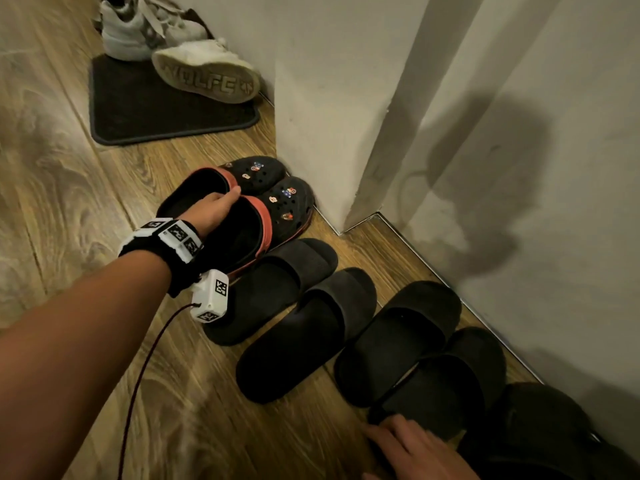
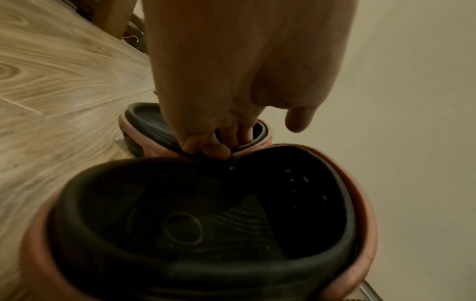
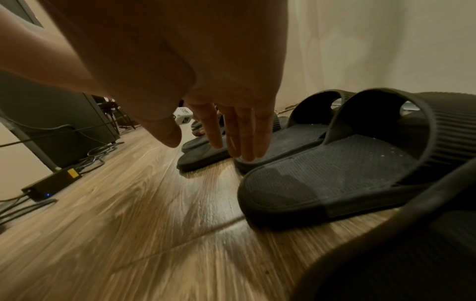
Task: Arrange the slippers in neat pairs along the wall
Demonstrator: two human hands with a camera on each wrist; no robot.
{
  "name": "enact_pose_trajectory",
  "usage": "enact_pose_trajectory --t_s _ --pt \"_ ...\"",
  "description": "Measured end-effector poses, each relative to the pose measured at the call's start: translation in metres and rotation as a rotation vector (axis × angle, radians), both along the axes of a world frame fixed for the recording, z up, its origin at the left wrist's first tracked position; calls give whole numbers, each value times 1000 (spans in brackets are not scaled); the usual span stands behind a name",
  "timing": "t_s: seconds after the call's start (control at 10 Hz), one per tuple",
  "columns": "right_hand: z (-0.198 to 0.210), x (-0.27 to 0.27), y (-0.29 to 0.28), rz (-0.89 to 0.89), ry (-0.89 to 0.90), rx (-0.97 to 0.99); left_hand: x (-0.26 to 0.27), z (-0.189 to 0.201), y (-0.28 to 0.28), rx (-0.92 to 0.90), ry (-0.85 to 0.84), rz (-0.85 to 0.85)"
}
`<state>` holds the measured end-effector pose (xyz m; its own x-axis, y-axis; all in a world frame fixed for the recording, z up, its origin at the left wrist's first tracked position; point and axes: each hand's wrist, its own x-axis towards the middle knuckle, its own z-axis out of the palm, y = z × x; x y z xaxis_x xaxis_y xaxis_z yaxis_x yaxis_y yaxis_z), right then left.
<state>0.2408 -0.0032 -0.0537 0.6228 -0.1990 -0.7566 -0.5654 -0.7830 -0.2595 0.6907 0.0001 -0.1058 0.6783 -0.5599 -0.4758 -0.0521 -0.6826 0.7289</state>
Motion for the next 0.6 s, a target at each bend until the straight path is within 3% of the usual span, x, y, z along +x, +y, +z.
enact_pose_trajectory --t_s 0.1,0.2,0.3,0.5,0.6 --pt "-2 -2 0 14 23 0 -3 1 1 -20 -17 -19" --pt "6 1 -2 13 -7 2 -10 10 11 -16 -316 24" --pt "19 4 -6 -20 -76 -9 -16 17 23 -1 -402 23" --pt "95 -4 -29 -257 -541 -150 -29 21 63 104 -441 -55" --pt "143 -20 -39 -444 -961 -198 -48 18 102 149 -406 -73"
